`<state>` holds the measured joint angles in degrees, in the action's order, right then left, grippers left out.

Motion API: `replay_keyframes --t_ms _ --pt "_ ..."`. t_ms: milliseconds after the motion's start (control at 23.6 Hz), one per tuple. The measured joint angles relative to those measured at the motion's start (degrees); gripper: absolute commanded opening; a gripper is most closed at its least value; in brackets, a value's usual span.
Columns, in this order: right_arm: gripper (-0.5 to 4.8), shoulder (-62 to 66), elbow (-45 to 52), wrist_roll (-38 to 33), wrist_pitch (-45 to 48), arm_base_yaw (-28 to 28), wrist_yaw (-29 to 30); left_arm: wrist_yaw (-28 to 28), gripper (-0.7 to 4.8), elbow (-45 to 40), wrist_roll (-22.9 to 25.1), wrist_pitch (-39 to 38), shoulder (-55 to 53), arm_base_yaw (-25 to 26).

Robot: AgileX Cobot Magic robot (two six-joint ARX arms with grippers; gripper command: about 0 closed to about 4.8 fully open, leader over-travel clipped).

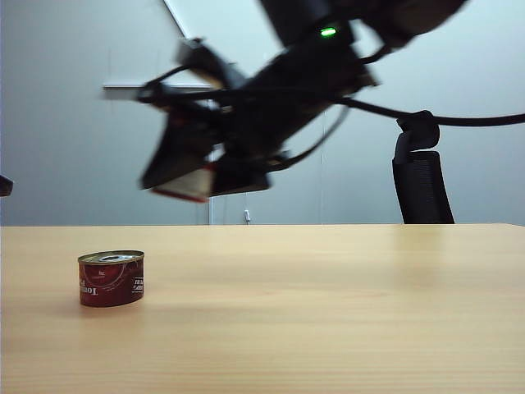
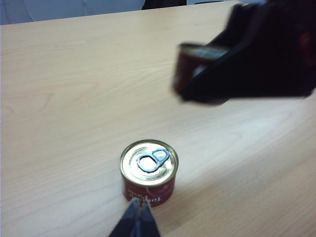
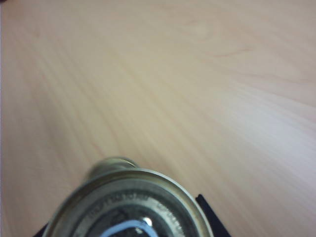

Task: Stack a can of tomatoes on the right onto the can of tomatoes on the left.

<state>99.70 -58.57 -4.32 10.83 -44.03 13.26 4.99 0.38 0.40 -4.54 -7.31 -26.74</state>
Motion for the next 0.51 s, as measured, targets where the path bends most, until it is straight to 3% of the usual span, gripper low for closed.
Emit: replay_keyframes --t_ms 508 --pt "1.16 8.7 -7.4 5.7 -3.0 -7.1 0.2 0.0 -0.04 0.0 0.0 0.0 0.0 1.6"
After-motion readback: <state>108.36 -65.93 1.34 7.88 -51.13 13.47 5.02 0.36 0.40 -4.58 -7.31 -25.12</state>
